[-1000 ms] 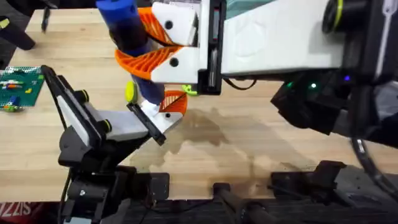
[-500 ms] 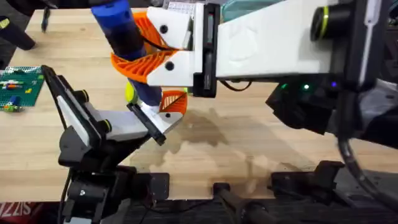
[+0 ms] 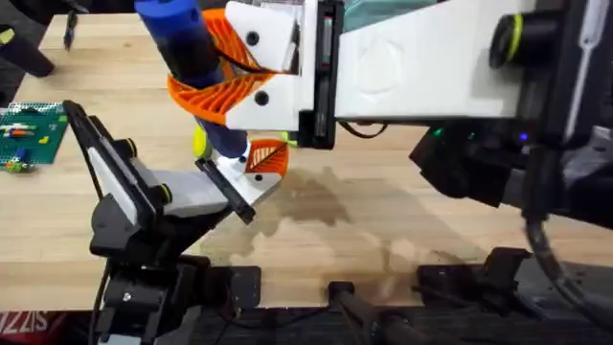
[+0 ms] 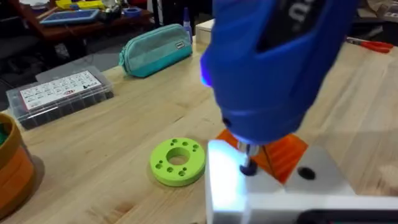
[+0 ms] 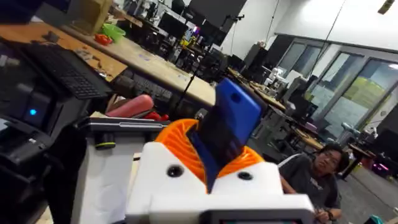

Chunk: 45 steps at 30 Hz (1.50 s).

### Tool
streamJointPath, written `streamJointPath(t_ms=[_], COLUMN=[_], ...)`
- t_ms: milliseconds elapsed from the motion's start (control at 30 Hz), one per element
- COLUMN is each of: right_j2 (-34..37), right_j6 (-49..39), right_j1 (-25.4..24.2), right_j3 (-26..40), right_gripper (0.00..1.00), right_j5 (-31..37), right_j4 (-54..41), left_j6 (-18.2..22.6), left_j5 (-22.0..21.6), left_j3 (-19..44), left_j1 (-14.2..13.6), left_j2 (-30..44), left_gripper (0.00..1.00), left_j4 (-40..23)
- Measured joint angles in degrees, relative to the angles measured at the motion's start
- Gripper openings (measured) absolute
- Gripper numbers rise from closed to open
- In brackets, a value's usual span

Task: Pick up the gripper from the table and insert it into the empty holder that is missing its gripper. Then pick up a screw, insert it into the mounting hole, and use the screwdriver to tighten it. Finally, clean up the table by picking up the vegetable and placing it into the bucket.

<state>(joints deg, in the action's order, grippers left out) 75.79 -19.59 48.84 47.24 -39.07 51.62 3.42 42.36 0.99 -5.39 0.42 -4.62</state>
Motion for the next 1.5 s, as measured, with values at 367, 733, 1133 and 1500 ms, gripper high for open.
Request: streamJointPath(t_ms=[367, 733, 1133, 1500], right_j2=[0.0, 0.0, 0.0, 0.0], right_j6=[0.0, -0.2, -0.2, -0.2], right_j1=[-0.3, -1.2, -1.2, -1.2], right_j3=[0.0, 0.0, 0.0, 0.0], right_gripper=[0.006, 0.006, 0.006, 0.006], right_j5=[0.0, 0.0, 0.0, 0.0], right_j4=[-1.2, -3.0, -2.4, 0.0], left_j6=[0.0, 0.0, 0.0, 0.0], left_j5=[0.0, 0.0, 0.0, 0.0], left_j3=[0.0, 0.0, 0.0, 0.0], left_j1=[0.0, 0.0, 0.0, 0.0], left_j2=[0.0, 0.0, 0.0, 0.0], left_gripper=[0.015, 0.015, 0.015, 0.015], left_j4=[0.0, 0.0, 0.0, 0.0])
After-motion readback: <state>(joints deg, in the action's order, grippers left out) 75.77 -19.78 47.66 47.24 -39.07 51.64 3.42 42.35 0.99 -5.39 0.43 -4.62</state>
